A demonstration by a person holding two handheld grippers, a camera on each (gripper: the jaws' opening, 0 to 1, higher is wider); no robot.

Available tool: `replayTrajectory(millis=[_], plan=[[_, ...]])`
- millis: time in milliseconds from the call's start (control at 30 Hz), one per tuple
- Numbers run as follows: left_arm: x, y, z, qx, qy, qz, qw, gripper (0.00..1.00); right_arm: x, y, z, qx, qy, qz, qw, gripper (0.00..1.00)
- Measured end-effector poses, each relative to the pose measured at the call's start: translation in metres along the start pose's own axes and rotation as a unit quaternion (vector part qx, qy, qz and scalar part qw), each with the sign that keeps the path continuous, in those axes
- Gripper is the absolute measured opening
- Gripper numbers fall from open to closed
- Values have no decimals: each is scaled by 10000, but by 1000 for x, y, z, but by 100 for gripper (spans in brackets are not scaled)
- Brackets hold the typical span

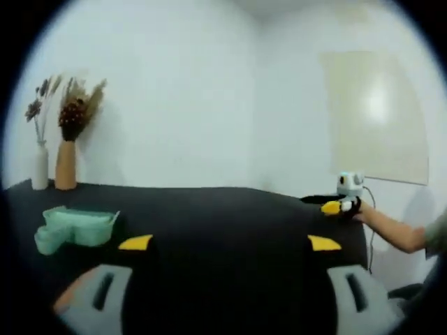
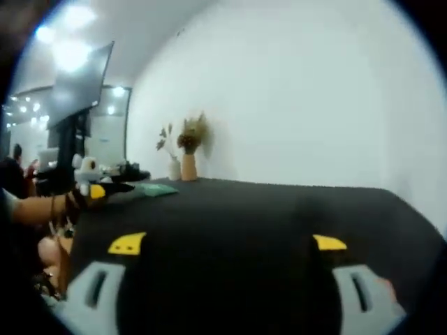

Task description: Pick up the broom and sweep the trash on the tabletop into the dustpan.

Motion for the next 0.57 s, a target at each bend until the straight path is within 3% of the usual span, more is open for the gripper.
replayTrajectory(millis=[167,567], plan=[[1,-2,2,-66,60,27,10000,87,0,5,1,315,36,2,9995,94],[3,2,2,198,11,63,9998,87,3,5,-2,235,-56,-2,9997,90]])
Point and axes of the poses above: the point that each gripper's makers call its tool centre point, and the gripper's own axes: x roughly backward along the fingers, y roughly to its left, z roughly out of its underside, the point moved 4 cm from there along x, roughly backward along the fingers, and after that the axes turned 8 degrees about z, right-handed, at the moved point
